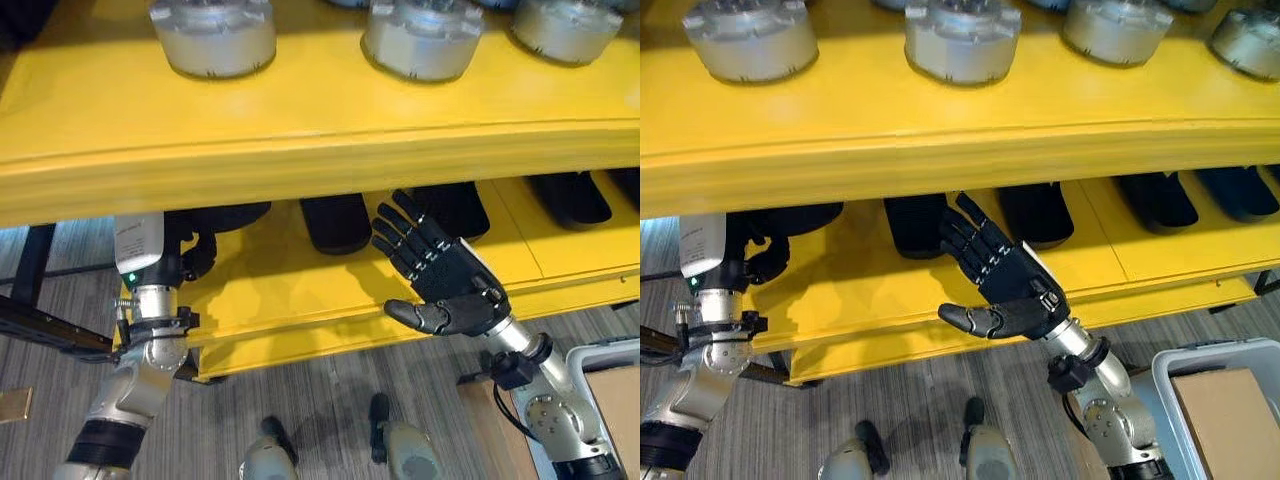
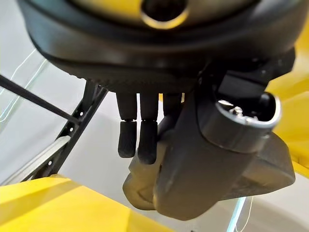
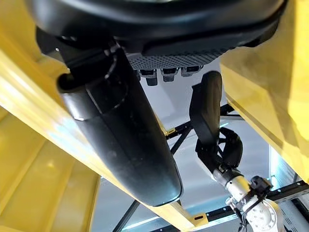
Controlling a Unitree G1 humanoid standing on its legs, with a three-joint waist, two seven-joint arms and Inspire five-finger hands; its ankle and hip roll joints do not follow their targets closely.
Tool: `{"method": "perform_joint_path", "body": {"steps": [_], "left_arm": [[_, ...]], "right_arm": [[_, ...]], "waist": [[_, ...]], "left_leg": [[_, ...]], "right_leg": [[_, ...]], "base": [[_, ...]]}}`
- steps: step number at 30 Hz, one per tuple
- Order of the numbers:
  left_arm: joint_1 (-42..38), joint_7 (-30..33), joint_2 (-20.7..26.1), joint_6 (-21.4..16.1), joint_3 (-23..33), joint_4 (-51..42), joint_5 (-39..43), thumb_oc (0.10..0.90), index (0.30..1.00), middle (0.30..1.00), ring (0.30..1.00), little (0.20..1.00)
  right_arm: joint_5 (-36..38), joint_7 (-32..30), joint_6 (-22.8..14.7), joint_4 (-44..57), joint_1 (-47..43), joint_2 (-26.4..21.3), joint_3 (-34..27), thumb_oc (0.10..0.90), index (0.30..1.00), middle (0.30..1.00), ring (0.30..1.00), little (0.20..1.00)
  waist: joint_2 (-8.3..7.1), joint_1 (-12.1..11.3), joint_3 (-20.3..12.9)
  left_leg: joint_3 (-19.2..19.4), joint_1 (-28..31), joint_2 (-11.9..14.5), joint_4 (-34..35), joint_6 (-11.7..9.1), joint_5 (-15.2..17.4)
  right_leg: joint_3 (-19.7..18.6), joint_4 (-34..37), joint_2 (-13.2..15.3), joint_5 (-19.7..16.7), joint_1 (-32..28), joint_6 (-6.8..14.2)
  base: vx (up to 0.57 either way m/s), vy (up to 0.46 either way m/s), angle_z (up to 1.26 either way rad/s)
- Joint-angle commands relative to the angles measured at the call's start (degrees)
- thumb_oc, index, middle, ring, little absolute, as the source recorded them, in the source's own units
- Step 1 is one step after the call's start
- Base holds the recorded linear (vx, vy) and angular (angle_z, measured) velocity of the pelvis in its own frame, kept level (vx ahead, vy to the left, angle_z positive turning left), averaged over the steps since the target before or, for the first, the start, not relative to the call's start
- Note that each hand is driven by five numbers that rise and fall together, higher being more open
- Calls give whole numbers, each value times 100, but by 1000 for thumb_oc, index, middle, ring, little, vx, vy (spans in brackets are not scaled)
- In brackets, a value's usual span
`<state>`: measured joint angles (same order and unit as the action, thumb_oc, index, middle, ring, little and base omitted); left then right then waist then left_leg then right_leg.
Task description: Move parts from the plastic box to the shelf.
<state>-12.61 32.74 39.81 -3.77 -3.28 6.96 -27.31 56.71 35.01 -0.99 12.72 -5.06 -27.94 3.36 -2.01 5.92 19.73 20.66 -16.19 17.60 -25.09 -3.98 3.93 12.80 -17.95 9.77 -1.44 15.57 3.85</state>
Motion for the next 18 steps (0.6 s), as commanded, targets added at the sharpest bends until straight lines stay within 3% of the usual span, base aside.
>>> {"method": "perform_joint_path", "body": {"steps": [1, 9, 18], "left_arm": [[-1084, 830, 600, -197, 54, -251, 25, 400, 300, 300, 300, 300], [-1439, 994, 732, -109, 66, -80, 84, 400, 300, 300, 300, 300], [-1614, 1067, 848, -89, 113, -44, 88, 400, 300, 300, 300, 300]], "right_arm": [[628, 98, -676, 571, -731, 31, -218, 900, 1000, 1000, 1000, 1000], [652, -80, -629, 715, -1262, -73, -299, 900, 1000, 1000, 1000, 1000], [717, -133, -678, 765, -1515, -313, -471, 900, 1000, 1000, 1000, 1000]], "waist": [[-59, -45, 89], [-23, -27, 327], [27, 6, 469]], "left_leg": [[-345, -47, 350, -250, -363, 183], [-706, -1002, 426, -1216, -288, 553], [-1025, -1822, 410, -1988, -252, 967]], "right_leg": [[-262, -905, 560, 985, -20, 568], [-378, -2114, 735, 1385, 1067, 405], [-535, -2918, 854, 1644, 1954, 342]], "base": [[-196, -18, 3], [-124, -17, 1], [-93, -13, 6]]}}
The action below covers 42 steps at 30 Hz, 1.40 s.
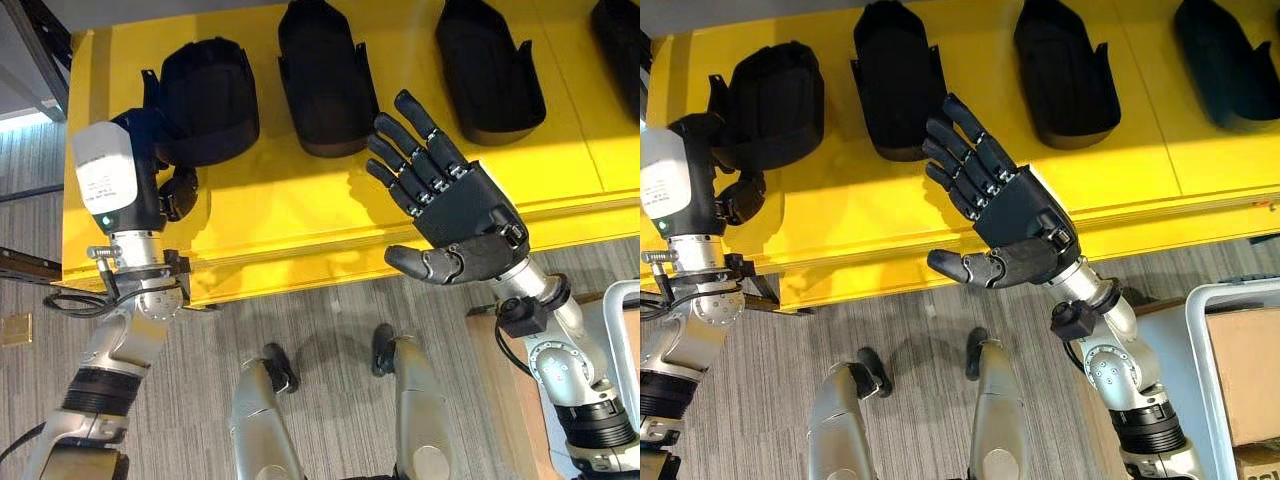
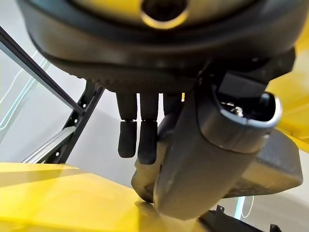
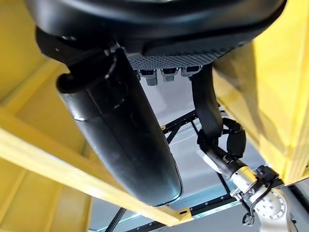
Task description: Move parts from the plastic box to the shelf.
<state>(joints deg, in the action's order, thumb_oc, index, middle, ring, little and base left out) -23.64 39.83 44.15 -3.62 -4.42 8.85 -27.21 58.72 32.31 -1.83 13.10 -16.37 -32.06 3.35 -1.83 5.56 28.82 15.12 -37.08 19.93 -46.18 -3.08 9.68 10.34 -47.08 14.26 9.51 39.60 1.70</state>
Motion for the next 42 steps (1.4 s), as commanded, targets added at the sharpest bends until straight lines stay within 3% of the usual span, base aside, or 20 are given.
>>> {"method": "perform_joint_path", "body": {"steps": [1, 15, 29, 42], "left_arm": [[-512, 358, 414, -102, 228, -229, 77, 400, 300, 300, 300, 300], [-259, 163, 425, 177, 371, -279, -30, 400, 300, 300, 300, 300], [-326, 504, 673, 636, 466, 678, 311, 400, 300, 300, 300, 300], [-353, 594, 726, 473, 471, 843, 338, 400, 300, 300, 300, 300]], "right_arm": [[519, 140, -604, 727, -384, 93, -471, 900, 1000, 1000, 1000, 1000], [379, 166, -643, 852, -405, 15, -666, 900, 1000, 1000, 1000, 1000], [341, 41, -430, 881, -599, -29, -672, 900, 1000, 1000, 1000, 1000], [343, -34, -473, 830, -659, -93, -581, 900, 1000, 1000, 1000, 1000]], "waist": [[12, 45, -442], [75, 33, -461], [122, 51, -494], [131, 32, -503]], "left_leg": [[-478, 244, 179, 103, -341, 400], [-586, 0, 160, 75, -413, 436], [-555, -75, 169, 124, -441, 384], [-572, -172, 136, 100, -426, 396]], "right_leg": [[-292, -25, 407, 556, -426, 556], [-358, -119, 410, 568, -115, 598], [-350, -114, 383, 535, 25, 589], [-345, -150, 349, 570, 107, 569]], "base": [[-102, -20, 3], [-14, -5, 2], [0, 0, 0], [0, 0, 0]]}}
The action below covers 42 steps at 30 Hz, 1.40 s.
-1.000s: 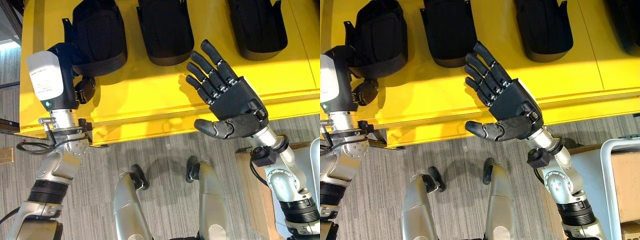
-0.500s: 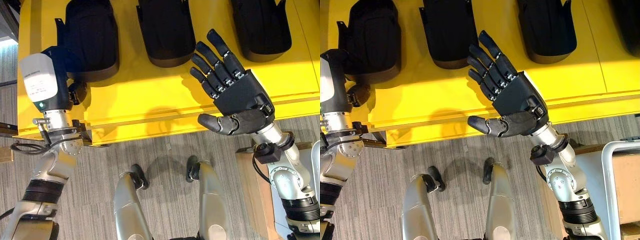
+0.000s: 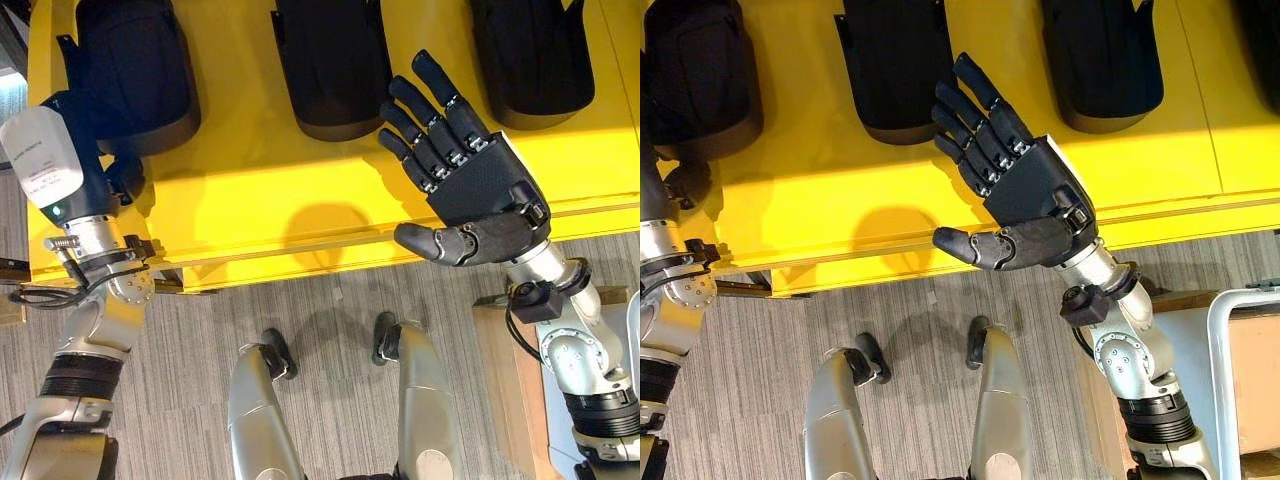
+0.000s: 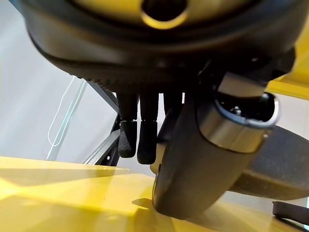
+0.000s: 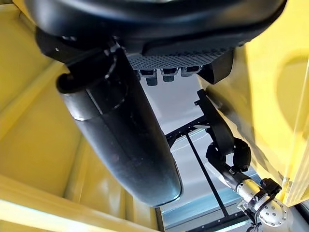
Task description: Move parts from the plastic box to the shelf.
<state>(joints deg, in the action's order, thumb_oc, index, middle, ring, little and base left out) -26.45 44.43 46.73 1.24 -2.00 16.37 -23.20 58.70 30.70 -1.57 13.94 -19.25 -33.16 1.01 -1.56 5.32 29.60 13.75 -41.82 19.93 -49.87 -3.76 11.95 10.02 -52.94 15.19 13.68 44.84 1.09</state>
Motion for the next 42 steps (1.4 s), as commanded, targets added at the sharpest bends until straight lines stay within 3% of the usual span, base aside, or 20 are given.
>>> {"method": "perform_joint_path", "body": {"steps": [1, 30, 31, 32, 42], "left_arm": [[-66, 116, 464, -17, 225, 74, -91, 400, 300, 300, 300, 300], [372, -19, 167, -52, -55, -190, -563, 400, 300, 300, 300, 300], [371, 19, 160, -30, -66, -183, -578, 604, 585, 585, 585, 585], [370, 16, 155, -28, -57, -179, -621, 900, 1000, 1000, 1000, 1000], [639, -153, 197, 234, -33, -307, -960, 900, 1000, 1000, 1000, 1000]], "right_arm": [[332, 123, -505, 747, -366, 19, -344, 900, 1000, 1000, 1000, 1000], [146, 148, -823, 639, -369, 145, -239, 900, 1000, 1000, 1000, 1000], [149, 167, -829, 628, -369, 149, -247, 900, 1000, 1000, 1000, 1000], [138, 167, -832, 630, -368, 154, -243, 900, 1000, 1000, 1000, 1000], [153, 168, -861, 647, -321, 158, -281, 900, 1000, 1000, 1000, 1000]], "waist": [[106, 56, -581], [148, -20, -485], [148, -18, -480], [147, -18, -475], [179, -43, -439]], "left_leg": [[-432, 299, 134, 474, -356, 169], [-301, 360, 73, 678, -327, 127], [-293, 374, 79, 695, -331, 122], [-291, 375, 82, 692, -333, 121], [-224, 440, 77, 752, -314, 102]], "right_leg": [[-311, 440, 252, 153, -414, 629], [-250, 659, 226, 67, -475, 663], [-248, 671, 229, 65, -484, 665], [-247, 674, 231, 61, -488, 665], [-207, 733, 234, 39, -549, 666]], "base": [[0, 0, 0], [0, 0, 0], [0, 0, 0], [0, 0, 0], [0, 0, 0]]}}
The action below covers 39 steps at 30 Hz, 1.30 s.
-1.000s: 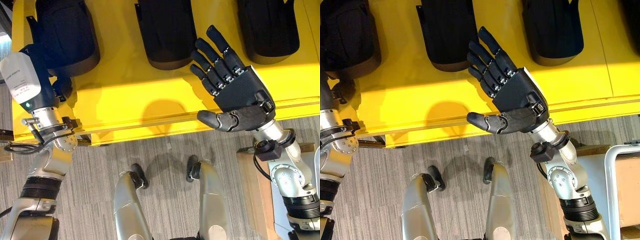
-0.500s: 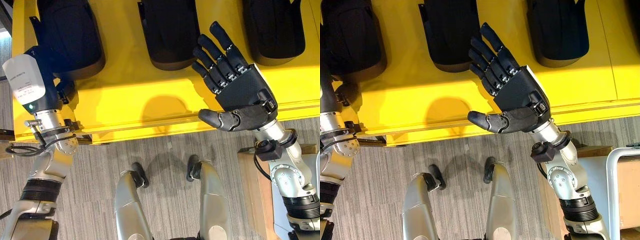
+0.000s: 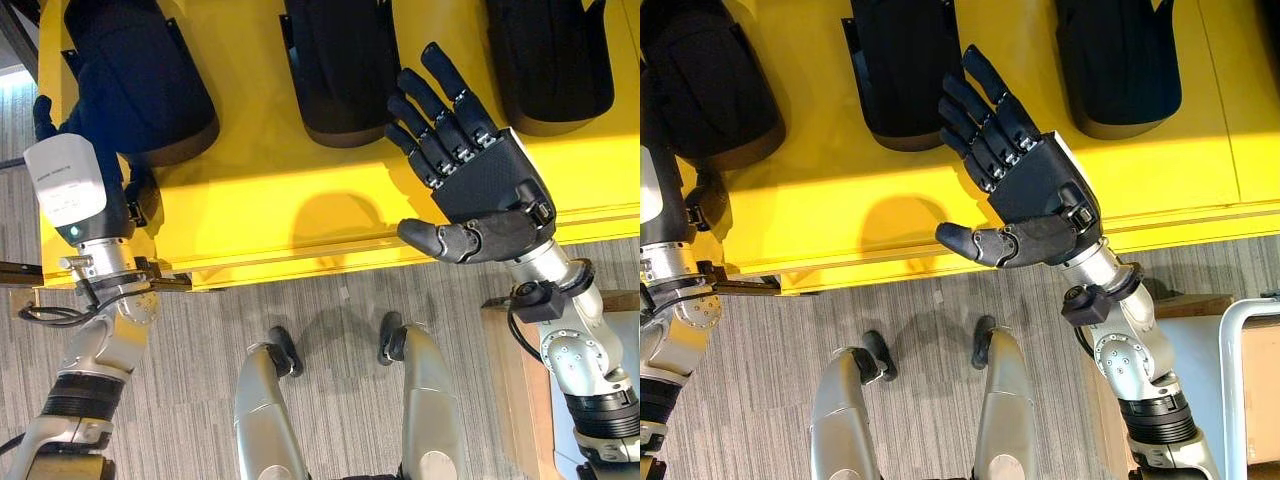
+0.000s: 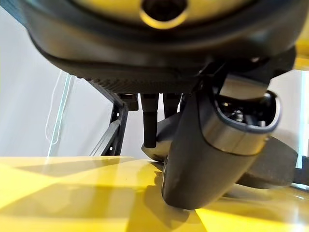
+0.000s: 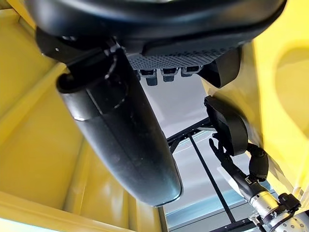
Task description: Move parts from the plastic box to the shelf.
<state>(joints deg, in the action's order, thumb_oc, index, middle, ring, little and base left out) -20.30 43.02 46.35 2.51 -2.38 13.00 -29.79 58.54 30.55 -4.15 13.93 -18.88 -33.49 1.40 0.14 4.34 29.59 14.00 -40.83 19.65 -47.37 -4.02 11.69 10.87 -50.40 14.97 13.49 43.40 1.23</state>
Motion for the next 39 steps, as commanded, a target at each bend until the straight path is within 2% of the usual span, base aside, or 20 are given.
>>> {"method": "perform_joint_path", "body": {"steps": [1, 17, 33, 39], "left_arm": [[43, -50, 235, 92, -12, 14, -371, 900, 1000, 1000, 1000, 1000], [294, -706, 614, -196, -279, -189, -1384, 900, 1000, 1000, 1000, 1000], [588, -1336, 853, -77, -532, -279, -1795, 900, 1000, 1000, 1000, 1000], [633, -1446, 971, -220, -514, -332, -1828, 900, 1000, 1000, 1000, 1000]], "right_arm": [[155, 168, -602, 657, -349, 202, -317, 900, 1000, 1000, 1000, 1000], [314, 354, -737, 585, -210, 46, -324, 900, 1000, 1000, 1000, 1000], [395, 347, -809, 579, -241, -121, -269, 900, 1000, 1000, 1000, 1000], [430, 322, -814, 625, -215, -177, -277, 900, 1000, 1000, 1000, 1000]], "waist": [[11, 51, -432], [81, 66, -383], [160, 68, -301], [184, 82, -290]], "left_leg": [[-246, 349, 98, 511, -288, 127], [-175, 424, 94, 572, -288, 127], [-87, 526, 105, 689, -305, 89], [-31, 604, 99, 761, -311, 56]], "right_leg": [[-291, 483, 256, 54, -411, 654], [-259, 583, 288, 0, -479, 682], [-215, 716, 325, -68, -555, 705], [-202, 788, 336, -106, -615, 712]], "base": [[0, 0, 0], [0, 0, 0], [-1, 1, 0], [0, 0, 0]]}}
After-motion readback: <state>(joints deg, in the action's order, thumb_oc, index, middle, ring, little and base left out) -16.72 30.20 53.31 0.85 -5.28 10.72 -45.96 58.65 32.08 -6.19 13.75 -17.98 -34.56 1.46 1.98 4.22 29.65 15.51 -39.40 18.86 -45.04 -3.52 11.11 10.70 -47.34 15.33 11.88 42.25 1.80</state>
